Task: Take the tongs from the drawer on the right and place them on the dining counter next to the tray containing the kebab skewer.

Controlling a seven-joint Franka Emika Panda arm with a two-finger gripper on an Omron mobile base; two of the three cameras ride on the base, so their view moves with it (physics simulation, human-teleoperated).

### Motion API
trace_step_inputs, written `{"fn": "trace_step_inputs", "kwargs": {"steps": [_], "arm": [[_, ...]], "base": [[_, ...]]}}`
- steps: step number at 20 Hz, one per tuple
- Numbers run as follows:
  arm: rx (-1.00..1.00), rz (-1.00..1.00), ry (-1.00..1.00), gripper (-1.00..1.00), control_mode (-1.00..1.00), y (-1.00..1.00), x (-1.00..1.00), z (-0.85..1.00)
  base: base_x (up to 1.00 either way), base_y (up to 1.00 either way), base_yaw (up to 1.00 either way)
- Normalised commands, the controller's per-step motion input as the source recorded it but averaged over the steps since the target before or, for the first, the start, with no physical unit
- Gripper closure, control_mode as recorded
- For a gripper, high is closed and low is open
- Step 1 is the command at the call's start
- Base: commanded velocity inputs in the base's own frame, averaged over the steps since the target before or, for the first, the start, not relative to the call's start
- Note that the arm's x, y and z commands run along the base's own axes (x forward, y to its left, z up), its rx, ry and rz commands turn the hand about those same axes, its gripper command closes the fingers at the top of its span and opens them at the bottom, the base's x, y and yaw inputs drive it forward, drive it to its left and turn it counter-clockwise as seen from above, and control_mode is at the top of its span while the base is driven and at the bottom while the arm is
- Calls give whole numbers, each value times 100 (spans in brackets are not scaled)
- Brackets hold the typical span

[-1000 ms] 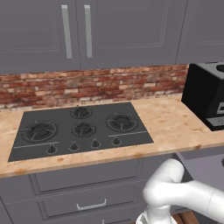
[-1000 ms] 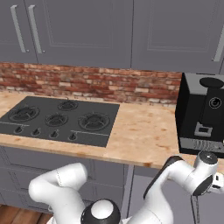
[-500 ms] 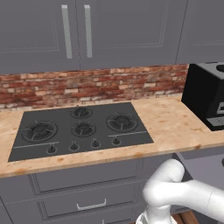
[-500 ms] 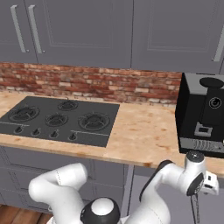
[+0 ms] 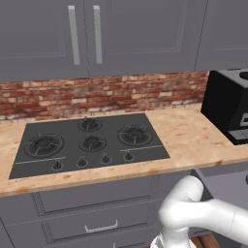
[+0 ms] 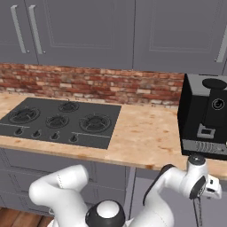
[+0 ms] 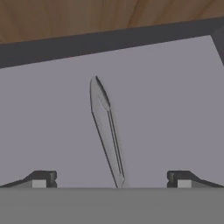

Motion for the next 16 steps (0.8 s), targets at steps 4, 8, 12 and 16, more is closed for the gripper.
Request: {"fn": "trace_step_inputs", "kwargs": {"steps": [4,8,12,16], "arm": [[0,0,1,-100,-100,-12,-2,-14],[0,0,1,-100,-100,-5,-8,-15],[0,0,2,-100,-100,0,-8,-20],[2,0,7,-100,-100,0,-10,-23]], "base": [[0,0,0],[0,0,0],[0,0,0],[0,0,0]]}}
